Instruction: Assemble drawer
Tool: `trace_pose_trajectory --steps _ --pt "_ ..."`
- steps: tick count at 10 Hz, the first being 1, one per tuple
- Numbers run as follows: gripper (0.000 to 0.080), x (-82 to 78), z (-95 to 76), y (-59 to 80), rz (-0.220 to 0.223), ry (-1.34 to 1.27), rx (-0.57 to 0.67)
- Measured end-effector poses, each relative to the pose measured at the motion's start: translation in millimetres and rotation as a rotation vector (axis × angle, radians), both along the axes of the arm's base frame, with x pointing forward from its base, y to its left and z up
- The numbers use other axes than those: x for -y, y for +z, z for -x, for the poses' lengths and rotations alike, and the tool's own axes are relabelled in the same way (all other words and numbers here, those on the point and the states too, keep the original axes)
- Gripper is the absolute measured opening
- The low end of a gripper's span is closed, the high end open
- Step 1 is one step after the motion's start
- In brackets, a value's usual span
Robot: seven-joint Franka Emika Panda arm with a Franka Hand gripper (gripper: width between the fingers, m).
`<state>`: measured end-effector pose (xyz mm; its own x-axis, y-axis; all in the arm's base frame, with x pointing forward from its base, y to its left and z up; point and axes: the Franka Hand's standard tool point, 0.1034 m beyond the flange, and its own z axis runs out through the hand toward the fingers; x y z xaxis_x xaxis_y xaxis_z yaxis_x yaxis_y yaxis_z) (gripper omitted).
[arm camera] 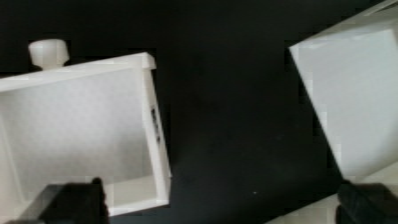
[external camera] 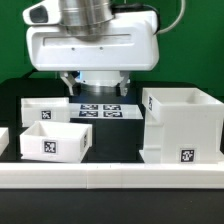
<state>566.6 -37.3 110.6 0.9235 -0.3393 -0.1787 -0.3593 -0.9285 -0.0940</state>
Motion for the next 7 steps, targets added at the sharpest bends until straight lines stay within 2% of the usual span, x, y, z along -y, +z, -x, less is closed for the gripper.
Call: trace_pose_trajectory --steps 2,3,5,7 --pt "0.0649 1.1 0.7 -1.0 0.0 -0.001 -0.002" --pt "0.0649 5.3 4.1 -7.2 0.012 0.061 0.014" --pt "0.0649 10.7 21.8 -28.6 0.044 0.103 0.027" --pt "0.0649 11.7 28.6 -49.6 0.074 0.107 0.075"
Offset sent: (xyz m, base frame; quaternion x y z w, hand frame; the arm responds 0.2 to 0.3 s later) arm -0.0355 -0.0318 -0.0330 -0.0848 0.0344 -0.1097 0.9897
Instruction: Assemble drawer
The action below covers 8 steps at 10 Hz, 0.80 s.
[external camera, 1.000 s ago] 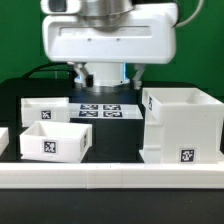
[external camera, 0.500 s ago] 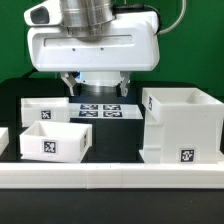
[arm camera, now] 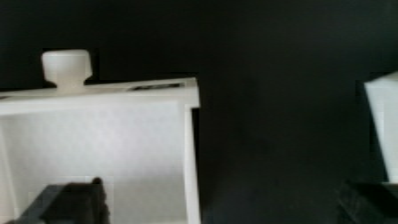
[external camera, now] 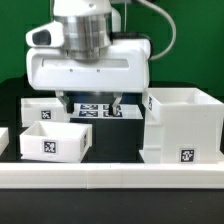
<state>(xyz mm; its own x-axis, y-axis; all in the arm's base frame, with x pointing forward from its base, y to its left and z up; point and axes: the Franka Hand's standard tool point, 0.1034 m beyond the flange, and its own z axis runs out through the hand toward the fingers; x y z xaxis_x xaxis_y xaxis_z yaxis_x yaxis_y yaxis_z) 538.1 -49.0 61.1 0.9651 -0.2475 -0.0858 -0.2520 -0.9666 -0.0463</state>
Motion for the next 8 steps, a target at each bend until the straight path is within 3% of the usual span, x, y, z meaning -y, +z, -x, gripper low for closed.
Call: trace_pose_trajectory --steps 3,8 --pt "0.0649 2.1 2.1 -19.3 0.012 -0.001 0.01" --pt "0.0649 10.0 11.3 -36.9 0.014 0.02 -0.017"
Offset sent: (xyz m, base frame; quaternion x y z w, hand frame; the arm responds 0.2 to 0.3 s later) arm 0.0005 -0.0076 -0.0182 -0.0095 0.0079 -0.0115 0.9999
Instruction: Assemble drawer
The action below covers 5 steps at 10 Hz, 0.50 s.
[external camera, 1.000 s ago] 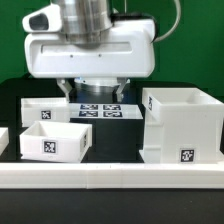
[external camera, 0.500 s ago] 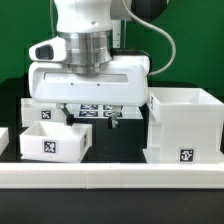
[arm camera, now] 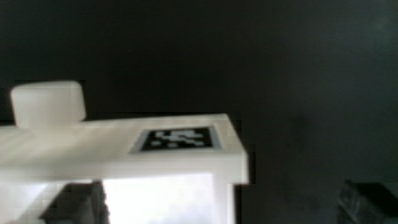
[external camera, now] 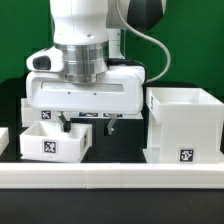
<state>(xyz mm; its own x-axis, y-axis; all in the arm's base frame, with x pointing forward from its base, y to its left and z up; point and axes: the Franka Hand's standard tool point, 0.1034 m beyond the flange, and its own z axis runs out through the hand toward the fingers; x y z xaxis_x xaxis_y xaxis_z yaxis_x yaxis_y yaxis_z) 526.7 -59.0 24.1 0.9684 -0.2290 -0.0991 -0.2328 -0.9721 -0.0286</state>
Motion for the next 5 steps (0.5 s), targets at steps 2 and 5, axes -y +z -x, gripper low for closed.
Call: trace_pose_trajectory --steps 2,5 --pt "0.0649 2.9 2.4 -8.8 -0.001 0.002 -0.012" --pt "0.0649 2.6 1.7 -18.3 0.0 0.007 -0.02"
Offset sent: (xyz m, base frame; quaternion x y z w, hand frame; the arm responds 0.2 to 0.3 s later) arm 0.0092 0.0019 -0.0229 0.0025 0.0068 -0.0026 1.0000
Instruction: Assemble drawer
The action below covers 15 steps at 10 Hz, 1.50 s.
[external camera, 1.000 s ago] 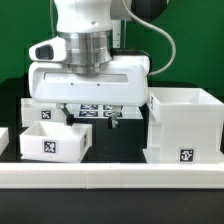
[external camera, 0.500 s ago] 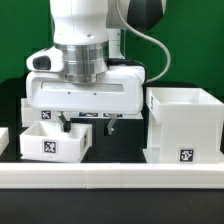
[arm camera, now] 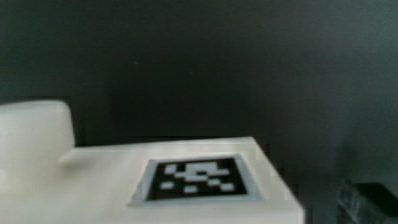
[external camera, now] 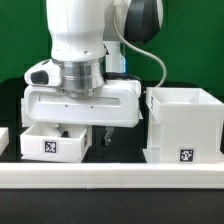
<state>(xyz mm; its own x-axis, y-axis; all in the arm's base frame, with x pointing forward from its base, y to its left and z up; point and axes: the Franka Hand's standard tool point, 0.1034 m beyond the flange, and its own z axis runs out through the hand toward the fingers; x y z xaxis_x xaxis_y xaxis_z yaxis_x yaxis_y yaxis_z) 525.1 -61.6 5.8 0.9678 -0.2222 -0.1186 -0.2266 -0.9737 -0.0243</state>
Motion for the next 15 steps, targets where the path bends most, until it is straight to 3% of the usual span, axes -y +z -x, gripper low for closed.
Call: trace_pose_trajectory --steps 2,4,5,7,9,14,15 --pt "0.0649 0.1 -0.8 -1.0 0.001 0.004 0.002" --pt "0.0412 -0.7 -1.2 0.1 0.0 0.01 0.004" --pt "0.0412 -0.9 -0.9 -0.3 0.0 0.01 0.003" --pt "0.0088 -1.0 -0.7 -0.8 0.0 0.01 0.002" --pt "0.0041 -1.2 -0.7 -0.8 0.0 0.011 0.002" --pt "0.0041 -1.2 -0.6 -0.5 -0.001 0.014 0.002" --pt "0.0041 -3.1 1.0 6.2 -0.011 0.071 -0.01"
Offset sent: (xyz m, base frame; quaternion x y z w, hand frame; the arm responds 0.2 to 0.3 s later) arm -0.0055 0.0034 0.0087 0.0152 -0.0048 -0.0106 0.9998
